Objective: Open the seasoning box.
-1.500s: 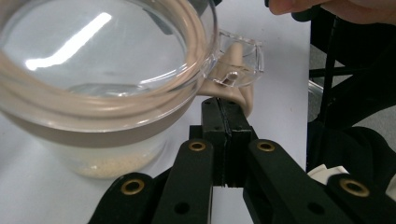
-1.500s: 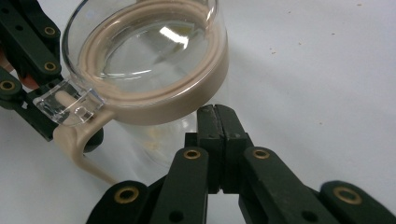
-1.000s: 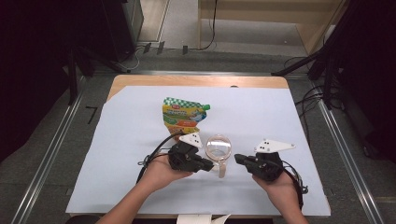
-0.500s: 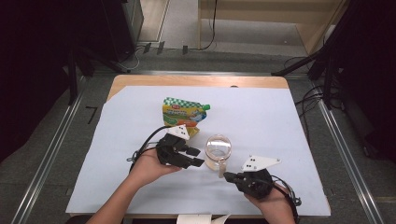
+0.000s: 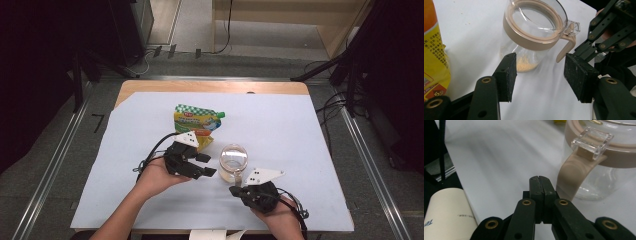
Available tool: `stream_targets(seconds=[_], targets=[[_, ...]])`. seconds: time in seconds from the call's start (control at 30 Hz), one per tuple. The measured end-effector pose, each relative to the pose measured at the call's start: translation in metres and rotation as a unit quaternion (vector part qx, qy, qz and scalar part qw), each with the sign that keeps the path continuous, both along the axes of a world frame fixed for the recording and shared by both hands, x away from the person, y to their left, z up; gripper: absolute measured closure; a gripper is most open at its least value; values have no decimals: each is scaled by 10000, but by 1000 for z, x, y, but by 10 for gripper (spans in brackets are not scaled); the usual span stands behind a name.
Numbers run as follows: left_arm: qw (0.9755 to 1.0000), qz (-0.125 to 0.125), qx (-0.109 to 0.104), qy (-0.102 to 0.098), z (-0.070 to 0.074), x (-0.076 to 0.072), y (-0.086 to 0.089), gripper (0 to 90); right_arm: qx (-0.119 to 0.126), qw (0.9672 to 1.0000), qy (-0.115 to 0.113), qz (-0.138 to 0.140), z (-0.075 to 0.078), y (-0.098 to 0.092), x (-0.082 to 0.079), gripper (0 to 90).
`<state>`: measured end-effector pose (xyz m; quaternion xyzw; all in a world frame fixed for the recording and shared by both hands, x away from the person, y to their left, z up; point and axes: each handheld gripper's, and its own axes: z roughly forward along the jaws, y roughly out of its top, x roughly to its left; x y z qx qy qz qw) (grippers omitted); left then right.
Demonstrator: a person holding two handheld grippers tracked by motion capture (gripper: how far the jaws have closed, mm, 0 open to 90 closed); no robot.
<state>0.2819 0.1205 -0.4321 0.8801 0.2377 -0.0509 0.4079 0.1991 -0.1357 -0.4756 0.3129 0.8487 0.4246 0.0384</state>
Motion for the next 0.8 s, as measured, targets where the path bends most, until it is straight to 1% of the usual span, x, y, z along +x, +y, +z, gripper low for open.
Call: stream_targets(seconds=[0.1, 0.13, 0.17, 0.27, 0.3, 0.37, 0.43, 0.67, 0.8], targets=[[10000, 0, -9, -37, 0, 0, 0, 435, -19, 10000, -3, -18, -2, 2, 2, 900], [10000, -7, -17, -45, 0, 0, 1, 433, -58, 10000, -65, -47, -4, 3, 4, 900], [10000, -1, -32, -45, 0, 1, 1, 433, -58, 10000, -65, -47, -4, 3, 4, 900], [10000, 4, -43, -59, -1, 1, 1, 427, -65, 10000, 15, -48, -6, 4, 5, 900], [10000, 2, -43, -60, -1, 1, 1, 423, -128, 9999, -22, -76, -7, 4, 5, 900], [10000, -11, -42, -70, -1, 1, 1, 420, -129, 9999, 4, -99, -7, 4, 5, 900], [10000, -4, -40, -79, -1, 1, 2, 420, -134, 9998, 37, -120, -7, 2, 4, 900], [9999, 15, -63, -111, -1, 0, 3, 413, -158, 9998, 39, -132, -8, -1, 4, 900], [9999, 13, -72, -123, -2, 0, 3, 408, -165, 9996, 108, -201, -6, -8, 4, 900]])
